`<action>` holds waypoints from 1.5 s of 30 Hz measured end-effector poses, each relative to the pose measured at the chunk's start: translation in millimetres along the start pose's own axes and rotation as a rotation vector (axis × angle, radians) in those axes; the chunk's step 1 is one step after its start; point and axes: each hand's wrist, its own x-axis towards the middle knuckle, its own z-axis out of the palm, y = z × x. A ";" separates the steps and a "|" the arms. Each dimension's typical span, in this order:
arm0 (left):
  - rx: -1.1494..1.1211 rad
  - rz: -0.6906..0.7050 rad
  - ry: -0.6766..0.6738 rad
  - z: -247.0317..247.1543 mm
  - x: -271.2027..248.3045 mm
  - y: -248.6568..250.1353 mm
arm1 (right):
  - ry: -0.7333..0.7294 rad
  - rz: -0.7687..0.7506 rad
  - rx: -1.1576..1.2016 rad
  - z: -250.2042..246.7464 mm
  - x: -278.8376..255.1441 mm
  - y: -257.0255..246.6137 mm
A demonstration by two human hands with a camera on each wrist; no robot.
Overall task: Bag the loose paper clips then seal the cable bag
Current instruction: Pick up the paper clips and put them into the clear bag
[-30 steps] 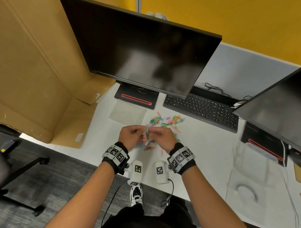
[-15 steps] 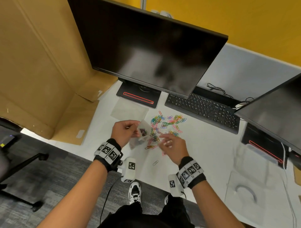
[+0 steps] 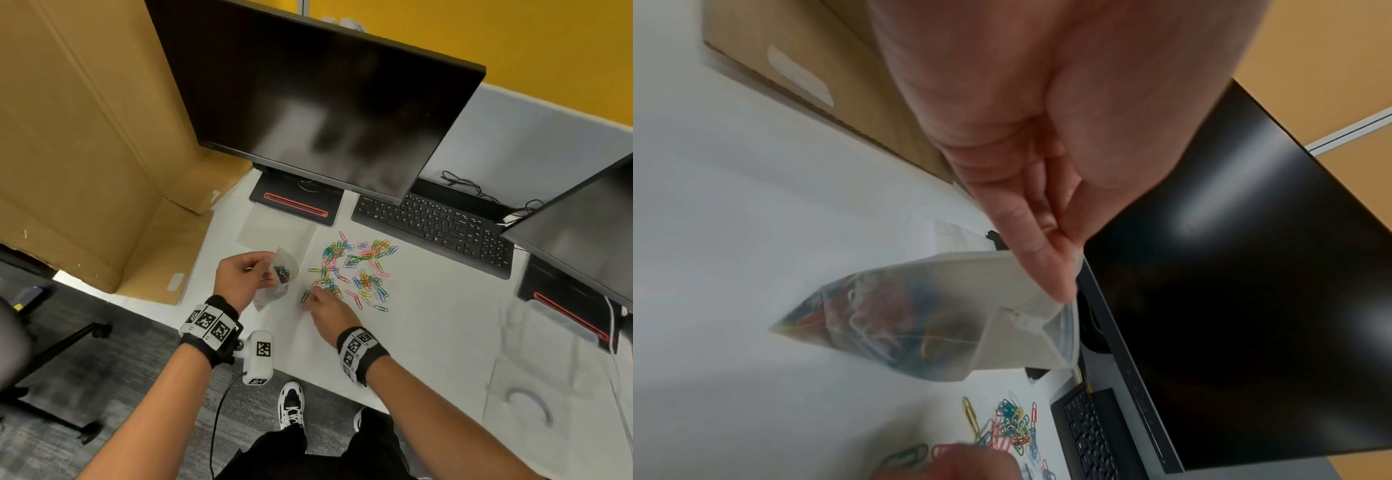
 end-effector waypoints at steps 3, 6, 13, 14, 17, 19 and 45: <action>-0.008 0.004 0.011 -2.1 -0.5 0.0 | -0.055 -0.245 -0.225 -1.6 9.4 10.4; -0.020 -0.006 0.009 -2.0 -1.2 0.7 | -0.108 -0.216 -0.340 -6.9 8.4 24.2; -0.008 -0.043 -0.009 4.3 1.0 -3.6 | -0.355 -0.071 -0.357 -30.2 14.5 43.4; -0.006 -0.049 -0.015 6.3 1.5 -4.1 | -0.312 -0.105 -0.331 -32.4 16.3 43.1; -0.011 -0.058 -0.021 13.5 1.3 -3.5 | -0.250 -0.101 -0.331 -34.5 20.6 46.6; -0.017 -0.060 -0.023 18.4 0.8 -2.7 | -0.243 -0.016 -0.314 -36.9 24.1 53.9; 0.012 -0.137 -0.104 45.3 12.7 -14.4 | 0.082 0.590 0.796 -83.5 61.4 -26.2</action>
